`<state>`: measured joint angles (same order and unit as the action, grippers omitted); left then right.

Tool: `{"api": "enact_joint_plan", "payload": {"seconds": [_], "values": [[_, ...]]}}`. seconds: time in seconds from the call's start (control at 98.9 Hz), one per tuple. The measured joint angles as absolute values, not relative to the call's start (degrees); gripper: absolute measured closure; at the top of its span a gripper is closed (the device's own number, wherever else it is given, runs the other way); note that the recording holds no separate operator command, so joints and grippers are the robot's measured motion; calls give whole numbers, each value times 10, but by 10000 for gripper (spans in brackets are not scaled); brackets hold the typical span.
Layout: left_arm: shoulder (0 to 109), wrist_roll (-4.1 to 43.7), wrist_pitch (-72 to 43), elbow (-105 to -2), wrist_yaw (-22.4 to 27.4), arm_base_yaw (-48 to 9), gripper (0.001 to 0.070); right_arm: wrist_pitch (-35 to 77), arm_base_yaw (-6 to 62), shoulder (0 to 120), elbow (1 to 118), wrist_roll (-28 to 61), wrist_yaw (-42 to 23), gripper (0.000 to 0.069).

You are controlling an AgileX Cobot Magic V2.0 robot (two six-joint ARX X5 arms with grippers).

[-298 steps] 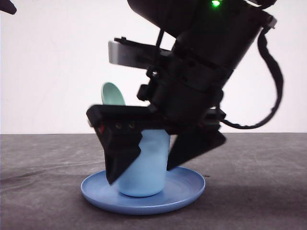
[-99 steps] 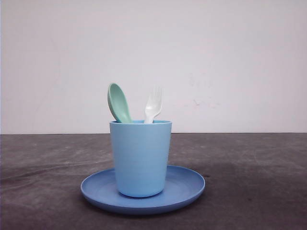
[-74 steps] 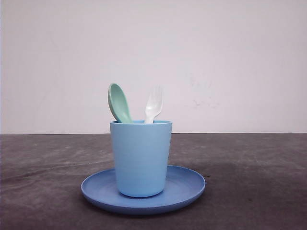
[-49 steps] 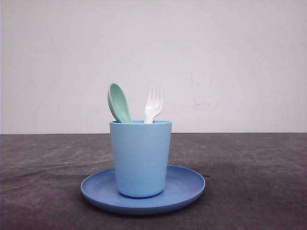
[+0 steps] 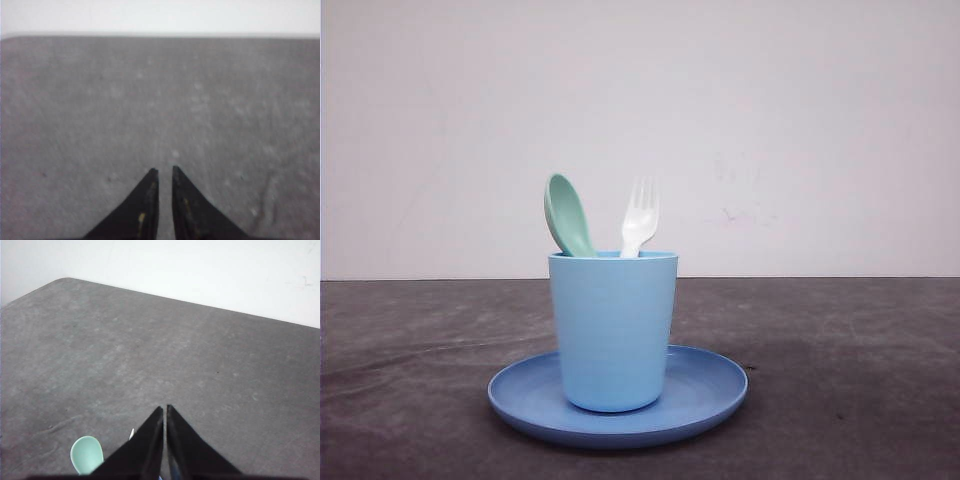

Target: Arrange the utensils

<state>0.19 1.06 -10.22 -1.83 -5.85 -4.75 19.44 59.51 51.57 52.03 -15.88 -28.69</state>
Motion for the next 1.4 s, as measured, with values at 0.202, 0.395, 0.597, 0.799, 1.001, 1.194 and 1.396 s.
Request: {"api": "enact_joint_plan", "payload": {"seconds": [0.202,0.395,0.597,0.799,1.001,1.194,1.396], "values": [[2,11,-103,-18,-58,-45,685,194,595,516,520,-159,-287,682],[3,11,-103,-18,-58,-45,685,194,595,516,520,-159,-287,682],[3,11,-103,-18,-58,-45,685,194,595,516,520,-159,-287,682],[3,11,-103,-18,-58,-45,685,194,595,516,520,-159,-287,682],[3,11,-103,-18,-58,-45,685,185,585,516,520,-130,-302,682],[3,11,-103,-18,-58,-45,685,97,462,515,520,-36,-280,682],[3,11,-103,-18,-58,-45,685,96,250,510,520,-3,-170,682]]}}
